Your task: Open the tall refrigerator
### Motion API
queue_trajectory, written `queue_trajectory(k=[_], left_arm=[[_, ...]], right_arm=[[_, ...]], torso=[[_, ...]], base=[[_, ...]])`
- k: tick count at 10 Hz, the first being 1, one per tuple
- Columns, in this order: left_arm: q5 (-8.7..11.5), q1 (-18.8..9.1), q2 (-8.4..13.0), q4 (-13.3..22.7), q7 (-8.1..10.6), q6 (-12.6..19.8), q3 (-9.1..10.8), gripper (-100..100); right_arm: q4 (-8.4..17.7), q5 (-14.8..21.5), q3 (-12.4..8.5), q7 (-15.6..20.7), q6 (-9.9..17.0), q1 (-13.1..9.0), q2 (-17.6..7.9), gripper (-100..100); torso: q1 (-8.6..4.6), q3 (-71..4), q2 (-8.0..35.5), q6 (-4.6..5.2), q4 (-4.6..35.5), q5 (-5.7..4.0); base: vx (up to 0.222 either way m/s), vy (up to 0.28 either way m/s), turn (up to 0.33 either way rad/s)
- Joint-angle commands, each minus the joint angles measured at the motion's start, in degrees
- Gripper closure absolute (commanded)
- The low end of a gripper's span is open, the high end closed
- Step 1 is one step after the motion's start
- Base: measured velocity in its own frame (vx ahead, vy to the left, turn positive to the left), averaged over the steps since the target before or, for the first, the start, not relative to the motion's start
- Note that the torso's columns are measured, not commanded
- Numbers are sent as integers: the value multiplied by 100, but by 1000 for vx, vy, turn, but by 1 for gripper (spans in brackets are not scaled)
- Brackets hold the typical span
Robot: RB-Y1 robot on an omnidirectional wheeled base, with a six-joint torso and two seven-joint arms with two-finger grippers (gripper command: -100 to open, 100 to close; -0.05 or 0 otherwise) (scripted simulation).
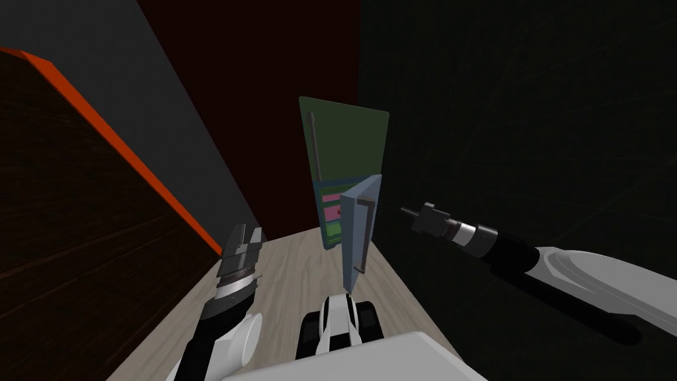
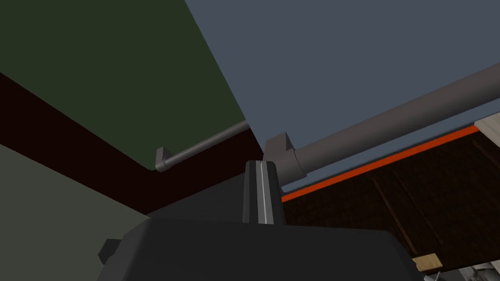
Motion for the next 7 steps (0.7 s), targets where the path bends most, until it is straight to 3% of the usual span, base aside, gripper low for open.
queue_trajectory(k=[1,4,5,7], left_arm=[[0,0,0,0,0,0,0,0],[0,0,0,0,0,0,0,0],[0,0,-1,0,0,0,-1,0],[0,1,-4,-1,0,-1,-4,0]], right_arm=[[-156,-43,29,-7,-89,-44,-63,100],[-238,-72,19,13,-180,-44,-38,100],[-165,-56,-6,12,-125,-27,-35,-100],[-97,-43,-25,9,-74,-15,-31,-100]], torso=[[-9,4,7,0,2,-1],[-21,8,13,1,4,-7],[22,1,-2,1,0,4],[54,-12,-16,-2,-6,19]], base=[[-84,-275,48],[-65,-211,32],[37,63,-42],[34,182,-37]])
